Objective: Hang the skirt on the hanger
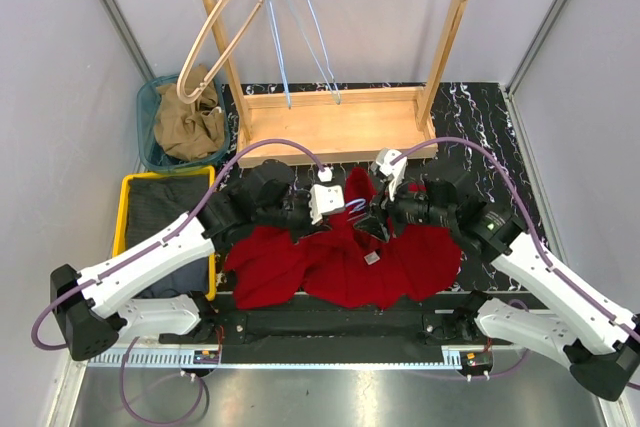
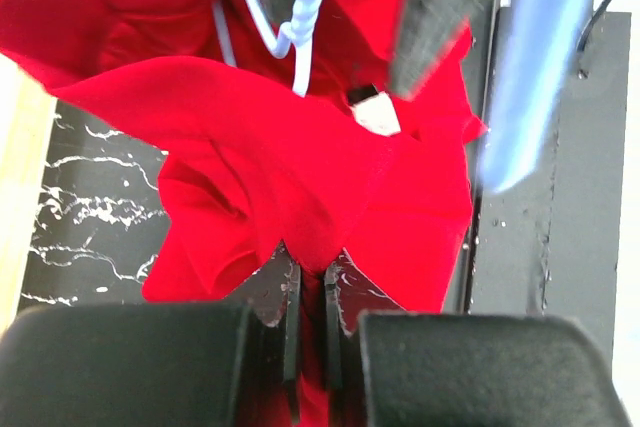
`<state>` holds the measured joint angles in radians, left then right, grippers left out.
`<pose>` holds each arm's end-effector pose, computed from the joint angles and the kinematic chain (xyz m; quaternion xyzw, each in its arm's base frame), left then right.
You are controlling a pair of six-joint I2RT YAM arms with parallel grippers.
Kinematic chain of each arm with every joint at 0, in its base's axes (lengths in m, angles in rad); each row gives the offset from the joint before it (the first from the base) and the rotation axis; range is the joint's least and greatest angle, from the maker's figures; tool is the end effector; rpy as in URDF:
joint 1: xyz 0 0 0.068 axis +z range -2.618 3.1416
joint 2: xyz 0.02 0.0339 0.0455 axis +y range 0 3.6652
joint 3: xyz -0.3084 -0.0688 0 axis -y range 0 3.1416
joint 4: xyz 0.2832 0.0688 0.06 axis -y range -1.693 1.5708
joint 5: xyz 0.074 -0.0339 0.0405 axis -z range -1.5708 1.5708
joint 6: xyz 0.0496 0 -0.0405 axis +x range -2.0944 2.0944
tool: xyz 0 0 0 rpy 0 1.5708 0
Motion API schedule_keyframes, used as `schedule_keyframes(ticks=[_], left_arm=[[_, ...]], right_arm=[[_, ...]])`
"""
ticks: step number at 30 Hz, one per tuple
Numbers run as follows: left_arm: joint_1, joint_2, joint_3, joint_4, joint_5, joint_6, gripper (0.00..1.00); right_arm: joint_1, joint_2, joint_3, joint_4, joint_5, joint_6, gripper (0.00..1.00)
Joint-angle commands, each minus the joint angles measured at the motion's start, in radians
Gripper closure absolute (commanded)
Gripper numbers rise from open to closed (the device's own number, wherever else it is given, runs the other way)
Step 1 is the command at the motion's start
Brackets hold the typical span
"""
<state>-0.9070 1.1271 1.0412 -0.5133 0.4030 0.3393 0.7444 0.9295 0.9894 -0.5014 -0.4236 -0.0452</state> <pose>0.1533 -0.2276 0.3601 0.5815 0.6490 -0.2980 0.3896 0.1498 0.1657 0.3865 -0.4215 0.7191 0.3460 0.4307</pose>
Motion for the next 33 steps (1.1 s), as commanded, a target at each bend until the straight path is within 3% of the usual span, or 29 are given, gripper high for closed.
schedule_keyframes(ticks=[1, 5, 15, 23, 33], left_arm=[[-0.009, -0.023, 0.046, 0.002, 0.109, 0.040, 1.00], [-0.007, -0.039, 0.037, 0.002, 0.112, 0.035, 1.00], [0.000, -0.104, 0.013, -0.001, 0.092, 0.036, 1.00], [0.002, -0.130, 0.011, -0.010, 0.103, 0.038, 1.00], [0.002, -0.124, 0.019, -0.022, 0.086, 0.035, 1.00]], right_arm=[[0.003, -0.052, 0.029, 0.090, 0.149, -0.038, 0.45], [0.003, -0.113, 0.008, 0.112, 0.148, -0.048, 0.45], [0.007, -0.049, -0.030, 0.101, -0.027, -0.047, 0.44], [0.029, -0.037, -0.031, 0.098, -0.024, -0.062, 0.40], [0.030, -0.152, -0.009, 0.031, -0.015, -0.071, 0.36]])
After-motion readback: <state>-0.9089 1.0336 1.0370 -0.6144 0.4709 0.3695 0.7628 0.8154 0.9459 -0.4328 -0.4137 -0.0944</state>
